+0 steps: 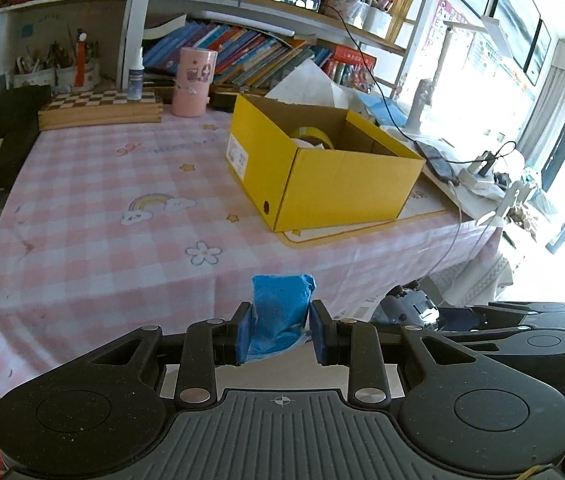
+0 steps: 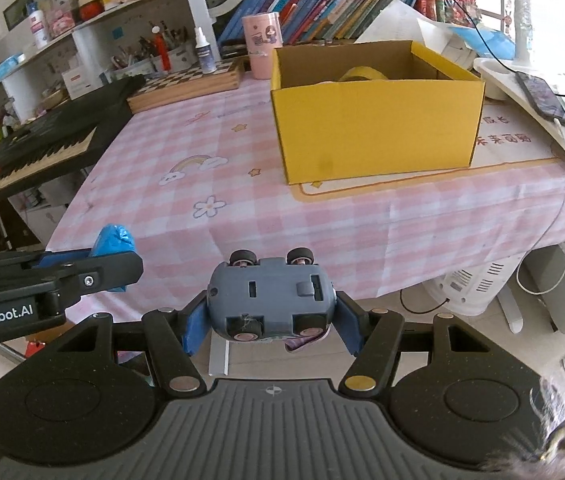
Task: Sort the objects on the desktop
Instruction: 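Carry the toy car and blue piece with both tools toward the yellow box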
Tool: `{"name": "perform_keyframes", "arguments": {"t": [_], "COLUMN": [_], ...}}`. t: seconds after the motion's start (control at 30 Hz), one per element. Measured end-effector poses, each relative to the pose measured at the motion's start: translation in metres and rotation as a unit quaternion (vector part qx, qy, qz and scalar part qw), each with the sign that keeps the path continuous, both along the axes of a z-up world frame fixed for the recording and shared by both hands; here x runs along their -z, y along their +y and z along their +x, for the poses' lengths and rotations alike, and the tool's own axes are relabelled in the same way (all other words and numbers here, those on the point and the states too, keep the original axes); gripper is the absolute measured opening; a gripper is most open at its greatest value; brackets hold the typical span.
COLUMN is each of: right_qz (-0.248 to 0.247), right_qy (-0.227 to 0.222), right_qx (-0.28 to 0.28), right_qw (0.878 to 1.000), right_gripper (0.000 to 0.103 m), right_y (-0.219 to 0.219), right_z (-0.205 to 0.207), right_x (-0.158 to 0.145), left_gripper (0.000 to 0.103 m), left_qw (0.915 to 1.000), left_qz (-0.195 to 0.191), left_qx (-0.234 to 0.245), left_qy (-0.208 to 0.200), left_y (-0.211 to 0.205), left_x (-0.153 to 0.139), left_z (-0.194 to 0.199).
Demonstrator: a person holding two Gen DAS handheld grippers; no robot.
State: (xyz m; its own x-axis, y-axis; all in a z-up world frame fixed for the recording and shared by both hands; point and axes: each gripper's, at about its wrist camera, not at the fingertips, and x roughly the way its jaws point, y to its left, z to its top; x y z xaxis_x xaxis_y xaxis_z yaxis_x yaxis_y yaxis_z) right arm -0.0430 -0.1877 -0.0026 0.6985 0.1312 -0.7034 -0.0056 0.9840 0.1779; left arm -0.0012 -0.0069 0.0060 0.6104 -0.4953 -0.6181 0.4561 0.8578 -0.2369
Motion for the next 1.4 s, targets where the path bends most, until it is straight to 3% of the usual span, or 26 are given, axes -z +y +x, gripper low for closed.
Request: {"name": "perform_keyframes", "arguments": {"t": [0.6, 1.1, 1.27, 1.4], "right_qz": [-0.001, 0.006, 0.004, -0.004], "right_qy": [-0.001, -0.002, -0.004, -0.032], "right_qx": [0.005, 0.033, 0.041, 0.053], "right_qw": [1.0, 0.999, 0.999, 0.998], "right_gripper": [0.061, 0.061, 0.061, 0.061], "right_y": [-0.03, -0.085, -0.111, -0.133], "right_z": [0.035, 0.061, 0.073, 0.082], "right_x": [-0.003, 0.0, -0.003, -0.012], "left_gripper": [0.028, 0.028, 0.028, 0.028], "left_qw": [0.9998, 0.9985, 0.9973, 0.9957], "left_qz": [0.004, 0.012, 0.007, 0.005], "left_qx": [0.013, 0.04, 0.046, 0.042], "left_qy": [-0.013, -0.035, -0.058, -0.083], "left_y": [-0.033, -0.092, -0.119, -0.137], "left_x": [-0.004, -0.008, -0.014, -0.023], "left_z": [0.031, 0.057, 0.065, 0.075]}}
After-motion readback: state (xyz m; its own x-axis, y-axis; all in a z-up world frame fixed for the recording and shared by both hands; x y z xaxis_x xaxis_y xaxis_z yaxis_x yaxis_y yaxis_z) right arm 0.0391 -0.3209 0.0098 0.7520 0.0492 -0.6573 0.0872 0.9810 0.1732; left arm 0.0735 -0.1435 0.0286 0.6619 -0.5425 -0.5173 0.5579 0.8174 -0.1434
